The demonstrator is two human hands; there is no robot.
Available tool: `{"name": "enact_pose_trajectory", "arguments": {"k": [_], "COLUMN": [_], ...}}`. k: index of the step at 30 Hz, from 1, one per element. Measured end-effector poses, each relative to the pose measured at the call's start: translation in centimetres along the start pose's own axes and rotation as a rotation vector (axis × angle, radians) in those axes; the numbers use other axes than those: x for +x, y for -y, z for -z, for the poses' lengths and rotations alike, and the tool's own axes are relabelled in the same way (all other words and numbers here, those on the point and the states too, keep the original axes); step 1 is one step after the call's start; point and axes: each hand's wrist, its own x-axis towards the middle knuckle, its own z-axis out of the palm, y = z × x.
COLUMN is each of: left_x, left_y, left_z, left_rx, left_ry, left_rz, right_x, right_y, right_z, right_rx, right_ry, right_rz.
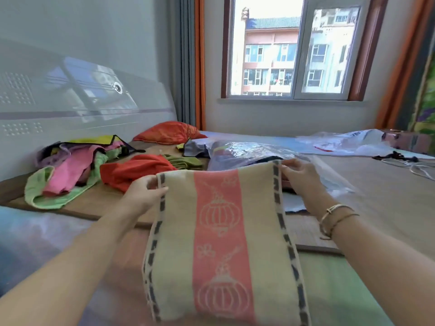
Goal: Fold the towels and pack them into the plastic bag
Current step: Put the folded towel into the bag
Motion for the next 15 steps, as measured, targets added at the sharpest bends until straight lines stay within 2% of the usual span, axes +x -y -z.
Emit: {"name": "enact_pose_trajectory", "arguments": {"k": [2, 3, 5, 7, 10, 13, 15], "left_x": [-0.8, -1.7, -4.5, -7.6, -11.5, -14.1, -15.0], "left_y": [2.4, 3.2, 3.8, 3.2, 2.3, 2.4, 2.7], "left_z": [-2.1, -3.3, -5.7, -8.0, -11.3, -13.8, -14.5], "left_rx": [0.380, 0.467, 0.455, 0.384, 0.306, 0.341, 0.470], "left_ry": [-0.050, -0.080, -0.098, 0.022, 0.289, 0.396, 0.461], "left_rz": [0.069, 0.028, -0.163, -0.358, -0.524, -0.610, -0.648], "right_x": [-0.7, -1.3, -3.0, -4.6, -7.6, -10.1, -11.7], "right_y": [-2.9, -4.2, -6.3, -8.0, -9.0, -7.7, -6.3], "right_z": [-1.2, -1.5, -1.5, -0.9, 0.8, 3.1, 4.5], "right_rx": [-0.047, -0.087, -0.172, -0.257, -0.390, -0.571, -0.664], "right_ry": [0.091, 0.126, 0.182, 0.167, 0.032, 0.025, 0.034], "right_rz": [-0.051, -0.068, -0.050, -0.020, 0.042, 0.154, 0.169]}}
